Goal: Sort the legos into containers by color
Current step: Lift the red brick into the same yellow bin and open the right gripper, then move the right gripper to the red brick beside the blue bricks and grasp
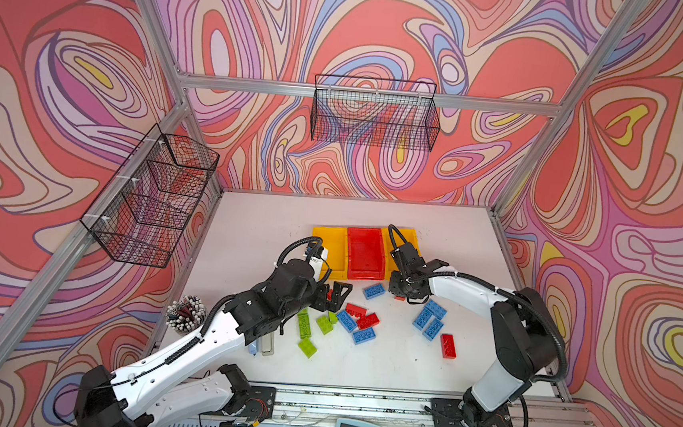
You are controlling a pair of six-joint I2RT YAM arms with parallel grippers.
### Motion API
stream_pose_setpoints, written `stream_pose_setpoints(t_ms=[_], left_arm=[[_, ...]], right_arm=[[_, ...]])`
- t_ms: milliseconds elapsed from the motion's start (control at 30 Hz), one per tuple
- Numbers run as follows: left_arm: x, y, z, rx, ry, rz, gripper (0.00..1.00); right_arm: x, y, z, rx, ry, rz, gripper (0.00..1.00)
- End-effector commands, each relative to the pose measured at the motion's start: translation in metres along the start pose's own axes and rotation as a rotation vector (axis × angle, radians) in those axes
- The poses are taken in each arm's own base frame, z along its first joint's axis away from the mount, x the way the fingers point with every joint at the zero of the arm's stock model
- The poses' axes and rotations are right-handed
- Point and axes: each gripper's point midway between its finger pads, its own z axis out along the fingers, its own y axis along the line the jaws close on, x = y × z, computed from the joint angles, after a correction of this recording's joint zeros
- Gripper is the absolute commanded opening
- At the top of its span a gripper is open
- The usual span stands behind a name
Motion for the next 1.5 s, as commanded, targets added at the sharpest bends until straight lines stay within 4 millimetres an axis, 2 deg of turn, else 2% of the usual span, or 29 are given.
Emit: stream_pose_setpoints(t_ms=[0,67,100,267,400,567,767,833,900,1000,1033,1167,1267,1400,1467], left_arm=[[-0.009,-0.008,0.004,0.026,-0.016,0.014,1.00],[-0.008,-0.010,0.008,0.031,-0.003,0.018,1.00],[-0.014,-0.014,0.010,0.045,-0.022,0.019,1.00],[-0.019,-0.019,0.017,0.057,-0.023,0.031,1.00],[-0.021,-0.019,0.020,0.048,-0.021,0.041,1.00],[-0.022,-0.015,0.019,0.017,-0.024,0.047,1.00],[-0.025,-0.011,0.017,-0.005,-0.031,0.054,1.00],[-0.026,-0.012,0.018,-0.004,-0.030,0.054,1.00],[-0.028,-0.014,0.020,0.001,-0.027,0.056,1.00],[-0.030,-0.019,0.022,0.015,-0.020,0.059,1.00],[-0.031,-0.021,0.023,0.023,-0.017,0.060,1.00],[-0.031,-0.019,0.026,0.008,-0.015,0.040,1.00],[-0.026,-0.020,0.027,0.011,-0.004,0.041,1.00],[-0.020,-0.033,0.029,0.057,0.001,0.066,1.00],[-0.017,-0.040,0.031,0.083,0.009,0.070,1.00]], right_arm=[[-0.026,0.002,-0.037,0.012,-0.078,-0.019,0.23],[-0.040,0.006,-0.047,0.023,-0.108,-0.042,0.23],[-0.049,0.009,-0.050,0.033,-0.122,-0.055,0.23],[-0.085,0.025,-0.048,0.051,-0.165,-0.095,0.23],[-0.106,0.032,-0.025,0.057,-0.162,-0.105,0.24],[-0.123,0.025,0.001,0.070,-0.140,-0.082,0.24],[-0.139,0.013,0.020,0.066,-0.124,-0.059,0.25],[-0.142,0.011,0.026,0.057,-0.111,-0.056,0.29],[-0.145,0.013,0.028,0.041,-0.106,-0.055,0.39],[-0.151,0.020,0.019,0.006,-0.120,-0.057,0.54],[-0.153,0.022,0.014,-0.001,-0.126,-0.054,0.56],[-0.148,0.014,-0.007,0.006,-0.140,-0.038,0.57],[-0.129,-0.005,-0.027,0.040,-0.140,-0.011,0.57],[-0.087,-0.039,-0.051,0.094,-0.131,0.065,0.57],[-0.060,-0.062,-0.063,0.135,-0.123,0.120,0.57]])
